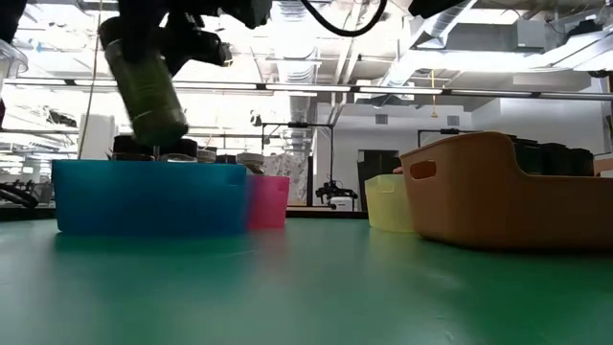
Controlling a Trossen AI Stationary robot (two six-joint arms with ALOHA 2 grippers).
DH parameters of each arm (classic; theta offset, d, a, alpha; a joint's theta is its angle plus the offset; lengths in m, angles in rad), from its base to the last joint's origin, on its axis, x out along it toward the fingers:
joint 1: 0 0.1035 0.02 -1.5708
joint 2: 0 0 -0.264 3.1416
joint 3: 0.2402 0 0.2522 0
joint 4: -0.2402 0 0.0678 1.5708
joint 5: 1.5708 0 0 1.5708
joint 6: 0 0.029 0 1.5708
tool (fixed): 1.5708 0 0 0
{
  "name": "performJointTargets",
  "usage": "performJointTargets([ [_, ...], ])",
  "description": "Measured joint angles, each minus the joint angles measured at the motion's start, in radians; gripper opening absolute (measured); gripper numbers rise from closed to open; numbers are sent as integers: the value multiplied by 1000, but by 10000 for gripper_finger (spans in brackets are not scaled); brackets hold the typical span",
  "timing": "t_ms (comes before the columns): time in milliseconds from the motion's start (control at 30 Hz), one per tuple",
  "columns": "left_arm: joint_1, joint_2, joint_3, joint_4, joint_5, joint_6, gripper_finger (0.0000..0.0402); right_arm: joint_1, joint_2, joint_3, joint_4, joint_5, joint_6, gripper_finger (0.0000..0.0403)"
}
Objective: Sort spices by type
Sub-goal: Put the black seasoning bottle into the blue bin
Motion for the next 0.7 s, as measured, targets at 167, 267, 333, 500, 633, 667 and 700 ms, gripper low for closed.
performJointTargets([
  [167, 45, -41, 0, -1, -59, 3, 185, 0, 0, 0, 0, 0, 0, 185],
  [267, 71, -45, 0, 0, -99, 29, 185, 0, 0, 0, 0, 0, 0, 185],
  [333, 88, -45, 0, 0, -111, 50, 185, 0, 0, 0, 0, 0, 0, 185],
  [500, 137, -31, -8, 4, -113, 87, 185, 5, 0, 0, -1, 0, 0, 185],
  [633, 172, -33, -35, -1, -113, 101, 185, 42, 0, 0, -55, -1, 41, 185],
  [667, 176, -33, -45, -1, -113, 101, 185, 57, 0, 0, -80, 0, 68, 185],
  [700, 180, -33, -56, 1, -112, 101, 185, 70, 0, 0, -109, -1, 98, 185],
])
